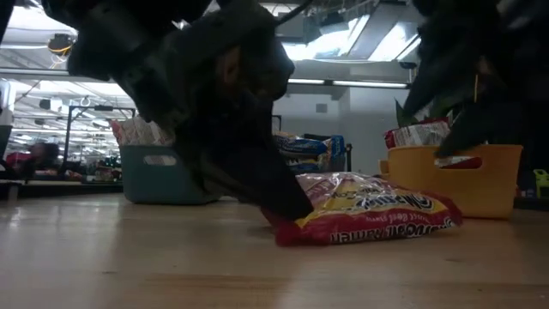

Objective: Sort Maruchan noodles
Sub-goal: Put the red noodle pack into the yellow bin

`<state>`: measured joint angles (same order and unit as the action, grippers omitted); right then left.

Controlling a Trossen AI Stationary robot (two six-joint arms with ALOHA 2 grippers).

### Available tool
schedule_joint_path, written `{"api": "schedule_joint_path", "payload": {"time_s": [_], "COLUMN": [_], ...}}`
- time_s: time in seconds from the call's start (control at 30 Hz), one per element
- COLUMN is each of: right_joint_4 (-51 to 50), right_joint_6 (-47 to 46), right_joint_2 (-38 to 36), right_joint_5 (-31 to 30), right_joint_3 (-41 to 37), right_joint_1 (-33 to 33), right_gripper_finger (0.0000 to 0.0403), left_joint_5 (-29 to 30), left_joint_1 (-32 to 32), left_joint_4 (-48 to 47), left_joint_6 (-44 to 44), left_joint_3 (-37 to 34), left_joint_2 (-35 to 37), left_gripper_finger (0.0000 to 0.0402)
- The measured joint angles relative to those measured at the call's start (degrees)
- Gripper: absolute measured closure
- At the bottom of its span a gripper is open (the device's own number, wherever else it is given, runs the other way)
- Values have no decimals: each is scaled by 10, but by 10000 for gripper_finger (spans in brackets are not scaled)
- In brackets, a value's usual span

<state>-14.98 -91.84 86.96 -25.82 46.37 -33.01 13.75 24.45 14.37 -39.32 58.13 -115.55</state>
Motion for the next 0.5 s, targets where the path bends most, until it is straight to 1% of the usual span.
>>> {"api": "schedule_joint_path", "payload": {"time_s": [0.13, 0.23, 0.33, 0.43, 0.5], "right_joint_4": [23, 55, 74, 96, 107], "right_joint_6": [-1, 79, 137, 154, 163], "right_joint_2": [38, 52, 62, 64, 71], "right_joint_5": [-16, -25, -6, 21, 20], "right_joint_3": [0, 0, 0, 0, 1], "right_joint_1": [0, 0, 0, 0, 0], "right_gripper_finger": [136, 136, 136, 136, 136], "left_joint_5": [1, 3, 5, 5, 6], "left_joint_1": [3, 8, 11, 12, 13], "left_joint_4": [-16, -29, -43, -45, -46], "left_joint_6": [-8, -9, -10, -11, -11], "left_joint_3": [0, 0, 0, 0, -1], "left_joint_2": [-1, -1, -1, -1, -1], "left_gripper_finger": [399, 400, 400, 400, 400]}}
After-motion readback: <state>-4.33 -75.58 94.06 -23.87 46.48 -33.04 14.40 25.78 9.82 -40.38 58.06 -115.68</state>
